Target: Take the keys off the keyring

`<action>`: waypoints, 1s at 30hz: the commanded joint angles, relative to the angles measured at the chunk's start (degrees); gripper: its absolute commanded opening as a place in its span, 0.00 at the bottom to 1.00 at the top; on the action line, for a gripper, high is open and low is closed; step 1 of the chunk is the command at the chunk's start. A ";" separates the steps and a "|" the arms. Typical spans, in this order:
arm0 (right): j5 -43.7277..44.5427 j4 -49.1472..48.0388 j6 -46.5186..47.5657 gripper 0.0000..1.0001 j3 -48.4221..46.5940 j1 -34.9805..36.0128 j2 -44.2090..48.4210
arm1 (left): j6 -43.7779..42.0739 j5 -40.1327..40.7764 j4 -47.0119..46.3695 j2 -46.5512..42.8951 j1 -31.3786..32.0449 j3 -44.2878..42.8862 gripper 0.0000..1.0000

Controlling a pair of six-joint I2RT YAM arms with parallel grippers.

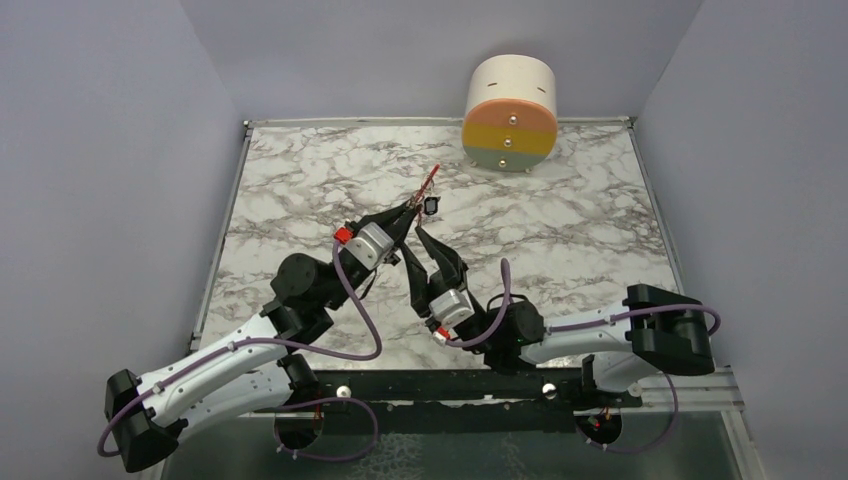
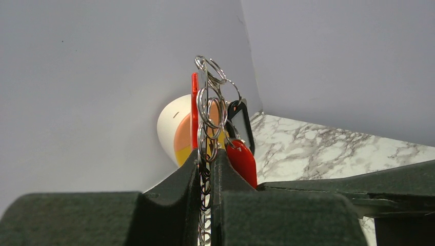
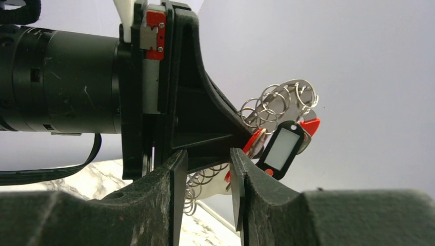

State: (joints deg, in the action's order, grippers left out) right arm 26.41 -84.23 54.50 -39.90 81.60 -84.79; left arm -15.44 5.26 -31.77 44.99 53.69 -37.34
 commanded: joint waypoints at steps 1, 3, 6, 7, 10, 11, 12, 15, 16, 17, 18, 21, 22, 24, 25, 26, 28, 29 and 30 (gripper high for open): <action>1.14 -14.24 2.76 0.37 -1.71 -0.21 -1.20 | 1.20 -2.36 -3.11 -1.40 0.13 0.73 0.00; 1.42 -14.91 3.30 0.37 -1.56 -0.22 -1.08 | 1.04 -2.44 -3.11 -1.51 0.17 0.86 0.00; 1.36 -15.74 3.68 0.37 -1.18 -0.19 -0.40 | 0.94 -2.57 -3.08 -1.33 0.10 0.79 0.00; 1.25 -15.57 3.61 0.37 -1.01 -0.21 -0.06 | 0.94 -2.42 -3.06 -1.24 0.10 0.74 0.00; 0.88 -14.93 3.04 0.36 -0.34 -0.22 0.87 | 0.75 -1.42 -3.12 -0.74 0.12 0.78 0.00; 0.68 -14.80 2.87 0.35 -0.12 -0.22 1.18 | 0.67 -1.18 -3.17 -0.62 0.14 0.74 0.00; 0.44 -14.64 2.77 0.35 0.13 -0.22 1.46 | 0.60 -1.07 -3.27 -0.38 0.14 0.70 0.00; 0.16 -13.71 2.23 0.34 0.68 -0.21 2.32 | 0.10 -0.46 -4.11 0.51 0.20 0.68 0.00; -0.01 -13.41 2.01 0.34 0.87 -0.18 2.48 | -0.17 -0.31 -4.63 0.80 0.11 0.77 0.00; -0.11 -13.34 1.94 0.33 0.94 -0.21 2.79 | -0.38 0.01 -5.07 1.20 0.10 0.73 0.00; -0.20 -13.19 1.93 0.33 0.97 -0.22 2.99 | -0.64 0.24 -5.26 1.50 0.14 0.58 0.00; -0.80 -12.29 2.18 0.32 0.97 -0.16 3.99 | -0.94 0.21 -5.72 1.87 0.15 0.43 0.00; -1.11 -12.05 2.60 0.32 0.92 -0.06 4.35 | -0.83 0.12 -5.81 1.82 0.17 0.43 0.00; -1.48 -11.99 3.23 0.32 0.54 -0.14 4.62 | -0.69 0.15 -5.87 1.71 0.17 0.56 0.00; -1.63 -11.77 3.51 0.32 0.27 -0.13 4.72 | -0.66 0.11 -5.88 1.60 0.19 0.60 0.00; -1.66 -11.52 3.58 0.32 -0.02 -0.08 4.73 | -0.64 0.13 -5.93 1.49 0.15 0.68 0.00; -1.70 -11.17 3.57 0.31 -0.26 -0.10 4.53 | -0.47 0.03 -5.91 1.30 0.18 0.86 0.00; -1.54 -11.51 3.66 0.31 -0.27 -0.12 4.26 | -0.47 0.02 -5.93 1.17 0.17 0.87 0.00; -1.24 -12.08 3.98 0.31 -0.29 -0.08 3.80 | -0.35 -0.04 -5.88 1.09 0.18 0.94 0.00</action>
State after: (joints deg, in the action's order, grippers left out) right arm 26.09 -84.27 57.32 -39.24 81.62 -80.88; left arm -15.86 4.56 -34.39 47.27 53.74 -36.62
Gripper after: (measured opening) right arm 0.315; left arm 0.078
